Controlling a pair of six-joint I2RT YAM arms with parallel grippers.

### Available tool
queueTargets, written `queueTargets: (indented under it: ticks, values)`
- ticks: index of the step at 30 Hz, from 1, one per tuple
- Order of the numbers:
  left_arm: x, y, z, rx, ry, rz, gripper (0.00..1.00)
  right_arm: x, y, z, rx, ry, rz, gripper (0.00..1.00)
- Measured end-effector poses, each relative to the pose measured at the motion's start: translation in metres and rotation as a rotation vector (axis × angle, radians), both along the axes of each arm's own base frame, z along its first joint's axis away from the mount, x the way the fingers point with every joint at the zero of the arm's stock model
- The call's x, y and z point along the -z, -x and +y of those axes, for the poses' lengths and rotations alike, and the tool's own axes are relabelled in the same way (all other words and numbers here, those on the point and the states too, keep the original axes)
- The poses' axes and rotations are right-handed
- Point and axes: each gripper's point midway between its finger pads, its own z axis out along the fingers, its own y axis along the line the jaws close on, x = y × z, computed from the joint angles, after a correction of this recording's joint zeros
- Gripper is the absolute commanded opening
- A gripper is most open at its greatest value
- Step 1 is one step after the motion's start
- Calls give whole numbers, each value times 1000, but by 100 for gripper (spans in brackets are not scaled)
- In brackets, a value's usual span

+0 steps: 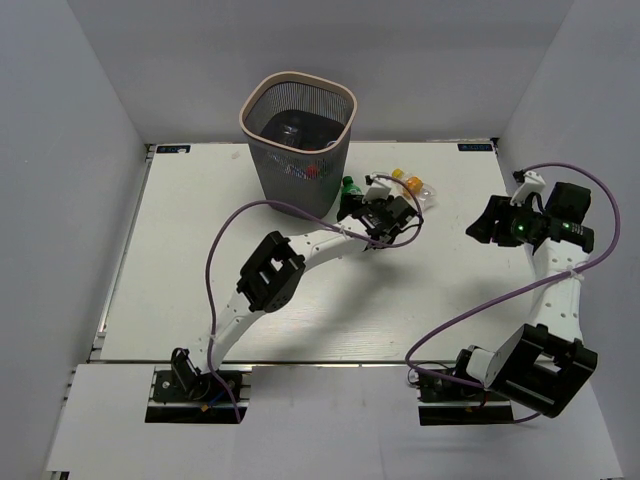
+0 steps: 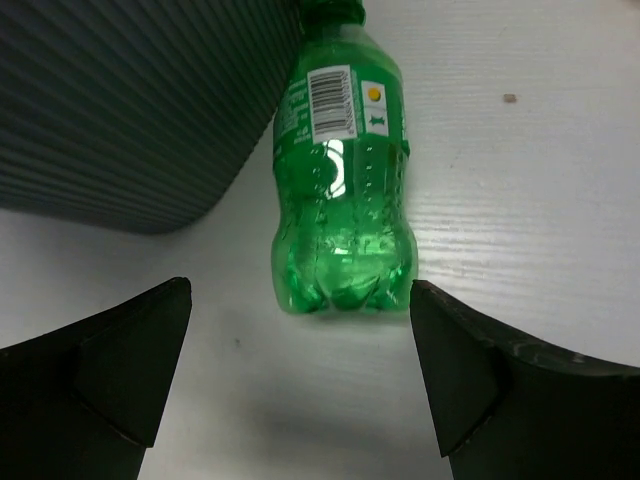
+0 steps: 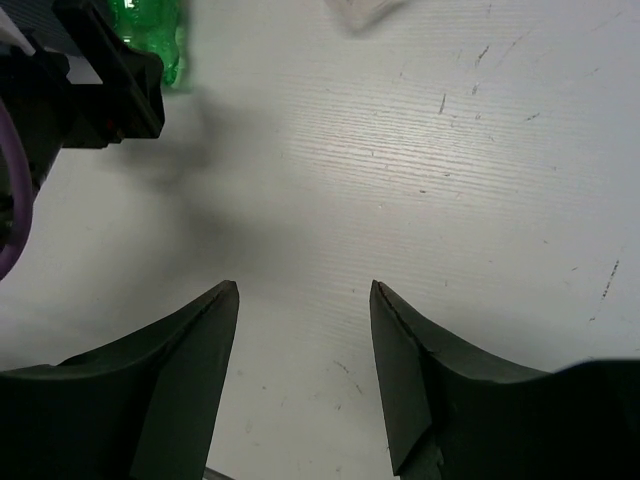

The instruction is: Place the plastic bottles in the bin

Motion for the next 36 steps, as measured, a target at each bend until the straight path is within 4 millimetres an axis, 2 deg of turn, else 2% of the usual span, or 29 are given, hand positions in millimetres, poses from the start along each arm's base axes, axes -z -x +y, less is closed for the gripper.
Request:
queueTargets:
  ticks: [5, 9, 12, 15, 16, 19, 20, 24, 26, 27, 28, 31, 34, 36]
  values:
    - [19, -16, -2, 31, -46, -8, 100, 3, 2, -2, 13, -15, 11, 61]
    - [39, -24, -2, 44, -89, -2, 96, 1, 3, -3, 19, -25, 8, 61]
    - [38, -32, -6, 49, -78, -18, 90, 2, 4, -4, 25, -27, 6, 61]
    - [40, -37, -6, 55, -77, -16, 77, 7, 9, -2, 29, -32, 14, 61]
    - [40, -38, -5, 54, -77, -16, 67, 9, 11, -2, 30, -35, 19, 61]
    - [40, -42, -5, 60, -68, -16, 51, 15, 15, -1, 32, -41, 34, 61]
    - [40, -43, -5, 62, -67, -15, 40, 17, 16, 0, 32, -43, 38, 61]
    - [42, -43, -5, 66, -50, -24, 17, 17, 16, 0, 29, -46, 36, 61]
    - [43, -40, -4, 76, -33, -23, 10, 16, 16, 1, 26, -48, 34, 61]
    - [42, -38, -4, 84, -18, -22, 3, 16, 16, 1, 24, -50, 32, 63]
    - [41, -32, -4, 106, -3, -11, 1, 17, 16, 2, 19, -52, 30, 71]
    - [40, -14, -2, 180, 30, 27, 0, 20, 17, 4, 5, -58, 28, 87]
    - [29, 9, -13, 293, 96, 77, 0, 25, 19, 6, -19, -56, 25, 89]
    - [8, 21, -28, 369, 156, 89, 0, 28, 20, 7, -33, -53, 24, 89]
